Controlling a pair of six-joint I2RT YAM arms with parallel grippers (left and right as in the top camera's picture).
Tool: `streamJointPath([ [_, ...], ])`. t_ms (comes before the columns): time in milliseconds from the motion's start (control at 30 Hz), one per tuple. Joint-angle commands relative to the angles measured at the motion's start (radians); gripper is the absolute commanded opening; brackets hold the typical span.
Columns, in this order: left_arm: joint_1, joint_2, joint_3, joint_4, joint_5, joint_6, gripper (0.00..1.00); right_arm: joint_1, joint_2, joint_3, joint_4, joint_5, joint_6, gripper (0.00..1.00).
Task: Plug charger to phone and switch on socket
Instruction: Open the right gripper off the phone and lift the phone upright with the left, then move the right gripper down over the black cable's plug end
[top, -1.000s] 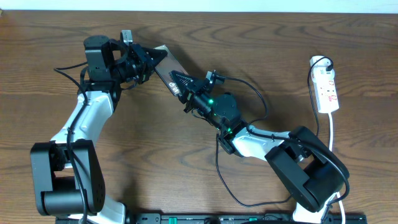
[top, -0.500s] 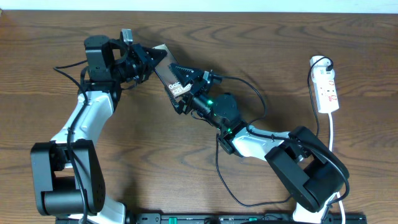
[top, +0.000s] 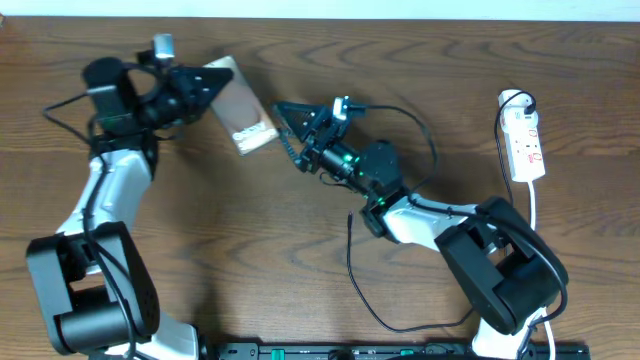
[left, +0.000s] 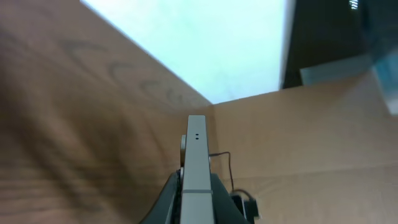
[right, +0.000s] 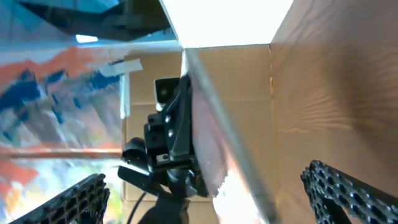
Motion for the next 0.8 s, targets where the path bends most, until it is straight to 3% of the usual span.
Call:
streamJointPath([
  [0, 0.045, -0.016, 0.000, 0.049, 0.208, 0.024, 0.07, -0.027, -0.014, 0.014, 0.021, -0.103, -0.160, 0.99],
  [167, 0.063, -0.016, 0.000, 0.130, 0.387, 0.094, 0.08, -0.077, -0.016, 0.014, 0.042, -0.254, -0.386, 0.99],
  [300, 0.059, -0.017, -0.002, 0.127, 0.385, 0.111, 0.07, -0.121, -0.017, 0.030, 0.003, -0.381, -0.460, 0.99],
  [400, 0.055, -0.017, -0.002, 0.142, 0.384, 0.110, 0.08, -0.147, -0.032, 0.084, -0.121, -0.460, -0.530, 0.99],
  [467, 0.055, -0.017, -0.002, 0.140, 0.385, 0.110, 0.07, -0.159, -0.051, 0.141, -0.282, -0.492, -0.608, 0.99],
  [567, 0.055, -0.017, -0.002, 0.140, 0.384, 0.110, 0.07, -0.163, -0.085, 0.253, -0.665, -0.480, -0.793, 0.99],
  [700, 0.055, -0.017, -0.002, 0.140, 0.383, 0.110, 0.07, -0.157, -0.110, 0.441, -1.238, -0.286, -1.010, 0.99],
  [767, 0.055, -0.016, -0.002, 0.140, 0.383, 0.110, 0.07, -0.153, -0.112, 0.526, -1.454, -0.175, -1.053, 0.99],
])
